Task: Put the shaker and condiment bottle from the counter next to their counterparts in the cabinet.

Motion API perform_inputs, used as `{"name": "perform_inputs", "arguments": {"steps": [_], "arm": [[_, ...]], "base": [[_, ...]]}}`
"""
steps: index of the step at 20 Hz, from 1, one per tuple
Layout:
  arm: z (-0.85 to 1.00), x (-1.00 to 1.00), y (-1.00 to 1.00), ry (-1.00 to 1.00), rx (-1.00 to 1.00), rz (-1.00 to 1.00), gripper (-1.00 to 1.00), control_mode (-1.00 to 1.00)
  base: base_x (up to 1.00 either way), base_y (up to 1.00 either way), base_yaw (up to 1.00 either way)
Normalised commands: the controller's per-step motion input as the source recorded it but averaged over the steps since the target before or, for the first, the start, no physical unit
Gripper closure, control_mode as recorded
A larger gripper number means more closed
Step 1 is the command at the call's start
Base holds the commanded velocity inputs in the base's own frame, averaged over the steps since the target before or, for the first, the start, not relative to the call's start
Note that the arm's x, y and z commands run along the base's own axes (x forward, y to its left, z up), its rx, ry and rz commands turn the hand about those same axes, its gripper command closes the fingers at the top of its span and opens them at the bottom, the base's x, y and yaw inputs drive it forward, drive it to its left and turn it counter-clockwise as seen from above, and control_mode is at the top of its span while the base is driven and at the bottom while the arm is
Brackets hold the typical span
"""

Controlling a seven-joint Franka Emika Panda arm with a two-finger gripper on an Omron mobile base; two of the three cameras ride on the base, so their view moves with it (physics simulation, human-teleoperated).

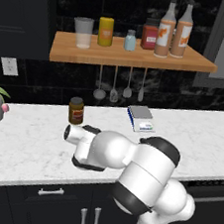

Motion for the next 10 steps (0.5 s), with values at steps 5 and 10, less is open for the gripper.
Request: {"name": "perform_inputs", "arguments": {"steps": [5,10], "arm": [[-0.14,0.0,0.0,0.0,0.0,0.0,-1.0,-1.0],[-0.02,0.0,0.0,0.0,0.0,0.0,-1.0,-1.0]], "base": [[0.0,0.0,0.0],[0.0,0.0,0.0]]}}
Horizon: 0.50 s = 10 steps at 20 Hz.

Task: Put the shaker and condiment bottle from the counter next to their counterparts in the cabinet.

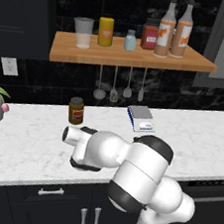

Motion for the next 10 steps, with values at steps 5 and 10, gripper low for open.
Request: {"name": "perform_inputs", "arguments": {"steps": [5,10], "arm": [[0.0,0.0,-0.06,0.0,0.01,0.0,-1.0,-1.0],[0.0,0.01,-0.19,0.0,0.02,0.0,-1.0,-1.0]], "base": [[0.0,0.0,0.0],[0.0,0.0,0.0]]}}
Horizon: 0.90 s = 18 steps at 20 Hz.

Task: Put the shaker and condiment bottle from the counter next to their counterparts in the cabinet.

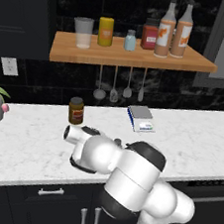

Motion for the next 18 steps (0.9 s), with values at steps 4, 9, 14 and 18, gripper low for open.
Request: {"name": "perform_inputs", "arguments": {"steps": [4,9,14,18], "arm": [[-0.06,0.08,-0.13,0.03,0.0,0.0,-1.0,-1.0],[-0.26,0.08,0.0,0.07,0.0,0.0,1.0,-1.0],[-0.08,0.1,0.0,0.1,0.0,0.0,1.0,-1.0],[0.84,-0.27,0.0,-0.11,0.0,0.11,1.0,-1.0]], "base": [[0.0,0.0,0.0],[0.0,0.0,0.0],[0.0,0.0,0.0],[0.0,0.0,0.0]]}}
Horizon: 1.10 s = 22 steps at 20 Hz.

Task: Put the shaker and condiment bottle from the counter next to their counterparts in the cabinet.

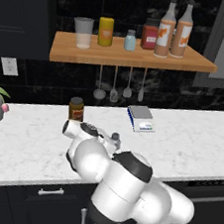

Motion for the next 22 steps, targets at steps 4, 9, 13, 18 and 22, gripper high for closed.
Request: {"name": "perform_inputs", "arguments": {"steps": [4,9,13,18,22], "arm": [[0.99,-0.77,0.0,-0.15,0.0,0.11,1.0,-1.0],[1.0,-0.58,-0.01,0.0,0.0,0.05,1.0,-1.0],[0.97,-0.53,-0.11,0.01,0.02,0.0,1.0,-1.0],[0.78,-0.38,-0.16,0.02,0.0,0.03,1.0,-1.0],[0.85,-0.02,-0.06,0.11,0.0,0.16,1.0,-1.0]], "base": [[0.0,0.0,0.0],[0.0,0.0,0.0],[0.0,0.0,0.0],[0.0,0.0,0.0],[0.0,0.0,0.0]]}}
